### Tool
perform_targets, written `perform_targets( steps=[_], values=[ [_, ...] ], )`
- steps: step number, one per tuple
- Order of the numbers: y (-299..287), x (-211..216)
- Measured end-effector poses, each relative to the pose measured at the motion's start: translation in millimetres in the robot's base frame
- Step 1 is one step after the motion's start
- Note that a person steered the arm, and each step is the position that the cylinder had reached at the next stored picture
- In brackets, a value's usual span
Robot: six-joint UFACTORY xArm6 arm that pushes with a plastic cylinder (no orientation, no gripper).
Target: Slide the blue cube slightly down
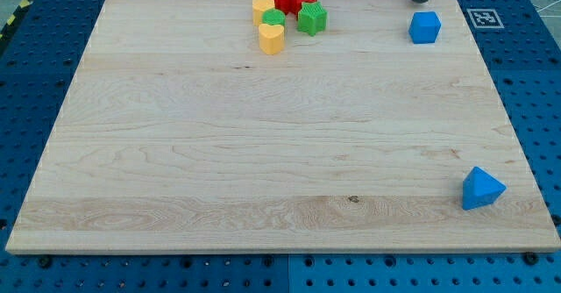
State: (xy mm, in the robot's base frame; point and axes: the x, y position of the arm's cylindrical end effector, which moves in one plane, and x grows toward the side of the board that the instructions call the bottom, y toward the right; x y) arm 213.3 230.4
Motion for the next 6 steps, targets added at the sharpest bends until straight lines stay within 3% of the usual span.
perform_targets(
  steps=[6],
  values=[
    [0.0,164.1]
  ],
)
